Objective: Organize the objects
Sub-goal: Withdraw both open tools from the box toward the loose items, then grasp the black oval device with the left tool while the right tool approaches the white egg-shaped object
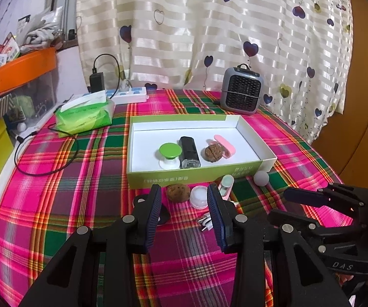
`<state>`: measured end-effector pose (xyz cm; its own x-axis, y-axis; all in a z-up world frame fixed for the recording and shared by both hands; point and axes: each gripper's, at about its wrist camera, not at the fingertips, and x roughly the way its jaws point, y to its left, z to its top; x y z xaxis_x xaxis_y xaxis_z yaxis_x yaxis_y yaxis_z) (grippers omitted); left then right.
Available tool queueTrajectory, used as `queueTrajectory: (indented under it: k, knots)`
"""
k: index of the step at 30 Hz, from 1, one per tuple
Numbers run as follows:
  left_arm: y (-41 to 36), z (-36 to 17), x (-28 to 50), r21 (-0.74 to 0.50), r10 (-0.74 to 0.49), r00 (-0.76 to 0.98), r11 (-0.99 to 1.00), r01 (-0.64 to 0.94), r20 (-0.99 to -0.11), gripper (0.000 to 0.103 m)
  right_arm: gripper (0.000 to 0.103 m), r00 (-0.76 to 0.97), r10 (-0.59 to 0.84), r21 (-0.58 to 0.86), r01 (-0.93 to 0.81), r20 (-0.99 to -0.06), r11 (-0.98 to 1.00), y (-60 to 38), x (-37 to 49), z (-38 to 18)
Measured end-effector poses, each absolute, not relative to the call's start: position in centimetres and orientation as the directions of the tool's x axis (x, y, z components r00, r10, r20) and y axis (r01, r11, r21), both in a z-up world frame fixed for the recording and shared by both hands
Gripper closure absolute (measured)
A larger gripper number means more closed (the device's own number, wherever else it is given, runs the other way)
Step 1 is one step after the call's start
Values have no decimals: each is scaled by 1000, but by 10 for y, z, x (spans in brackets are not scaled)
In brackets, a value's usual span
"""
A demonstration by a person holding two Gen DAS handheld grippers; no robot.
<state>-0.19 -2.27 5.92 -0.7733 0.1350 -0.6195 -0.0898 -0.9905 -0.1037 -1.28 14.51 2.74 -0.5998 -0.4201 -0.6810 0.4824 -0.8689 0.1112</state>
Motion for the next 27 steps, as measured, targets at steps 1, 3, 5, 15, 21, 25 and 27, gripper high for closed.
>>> queueTrajectory:
  k: [1,3,5,15,21,25,27]
  knots:
    - [-23,59,-2,-104,136,-772,-990,-91,-622,68,58,-599,-419,112,481,-682,-870,146,-13,26]
    - [-25,57,-2,-109,138,-769,-990,-89,-624,68,58,-599,-415,113,476,-684,-872,148,-15,25]
    - [-27,55,-1,-120,144,-765,-989,-88,-628,68,58,-600,-410,115,468,-687,-876,150,-17,23]
    - [-36,51,-1,-141,144,-760,-988,-69,-634,68,58,-599,-402,109,463,-692,-879,153,-21,20]
    - [-40,51,1,-130,142,-763,-989,-76,-631,68,58,-600,-394,110,453,-697,-885,155,-25,18]
    - [-47,46,0,-127,126,-758,-990,-57,-640,68,58,-598,-387,110,446,-702,-888,157,-28,16]
    - [-50,44,0,-135,130,-754,-989,-55,-644,68,58,-598,-387,114,443,-702,-890,159,-31,16]
